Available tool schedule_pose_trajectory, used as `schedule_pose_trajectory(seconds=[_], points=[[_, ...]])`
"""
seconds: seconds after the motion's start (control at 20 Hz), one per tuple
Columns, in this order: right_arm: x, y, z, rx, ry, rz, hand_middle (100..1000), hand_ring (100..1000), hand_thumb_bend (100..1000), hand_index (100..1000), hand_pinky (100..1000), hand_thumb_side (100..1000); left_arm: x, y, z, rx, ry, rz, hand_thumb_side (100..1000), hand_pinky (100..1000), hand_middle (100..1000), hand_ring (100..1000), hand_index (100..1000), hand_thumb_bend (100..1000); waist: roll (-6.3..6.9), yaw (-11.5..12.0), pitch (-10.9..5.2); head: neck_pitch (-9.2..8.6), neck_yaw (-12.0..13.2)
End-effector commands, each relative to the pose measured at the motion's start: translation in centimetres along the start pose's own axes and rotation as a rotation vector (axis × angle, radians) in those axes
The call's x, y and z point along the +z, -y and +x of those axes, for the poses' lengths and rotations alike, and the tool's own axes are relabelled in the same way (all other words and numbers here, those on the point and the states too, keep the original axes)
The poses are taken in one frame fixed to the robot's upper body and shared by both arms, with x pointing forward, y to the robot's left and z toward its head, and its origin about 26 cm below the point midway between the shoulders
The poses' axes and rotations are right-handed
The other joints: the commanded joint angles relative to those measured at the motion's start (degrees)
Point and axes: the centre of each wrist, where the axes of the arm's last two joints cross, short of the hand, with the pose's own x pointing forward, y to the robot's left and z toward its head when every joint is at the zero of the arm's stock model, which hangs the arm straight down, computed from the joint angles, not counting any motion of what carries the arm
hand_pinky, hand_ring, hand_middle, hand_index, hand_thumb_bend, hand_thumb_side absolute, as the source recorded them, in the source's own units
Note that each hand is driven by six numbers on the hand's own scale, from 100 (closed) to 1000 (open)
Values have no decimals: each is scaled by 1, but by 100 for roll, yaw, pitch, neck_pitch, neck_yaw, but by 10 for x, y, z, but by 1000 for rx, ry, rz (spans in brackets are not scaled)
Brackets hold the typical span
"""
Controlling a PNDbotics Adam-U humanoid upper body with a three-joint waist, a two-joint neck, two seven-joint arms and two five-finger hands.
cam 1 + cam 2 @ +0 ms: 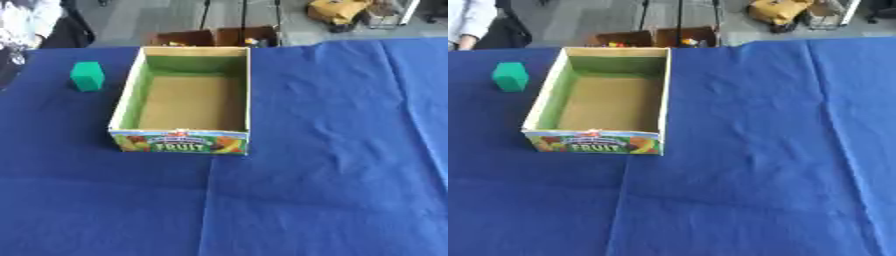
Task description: Pick up objects on the table and place them in the box.
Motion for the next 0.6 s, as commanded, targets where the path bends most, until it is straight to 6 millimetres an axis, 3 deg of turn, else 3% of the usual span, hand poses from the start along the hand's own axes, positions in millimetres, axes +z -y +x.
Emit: schedule_pose_trajectory(seconds=[0.05,0.4,0.6], points=[[-10,5,3,2,39,3,604,730,100,782,719,768,-14,-16,-2,-44,23,-39,1000,842,859,930,954,100,-9,-26,-102,-93,-48],[-10,6,3,0,40,16,602,729,100,782,719,768,-36,-17,-24,-121,33,-245,1000,878,895,954,1000,132,7,-126,-93,-151,-136],[-10,6,3,-2,40,24,601,729,100,782,720,767,-50,-18,-40,-191,24,-361,1000,920,919,967,1000,277,21,-163,-90,-177,-141]])
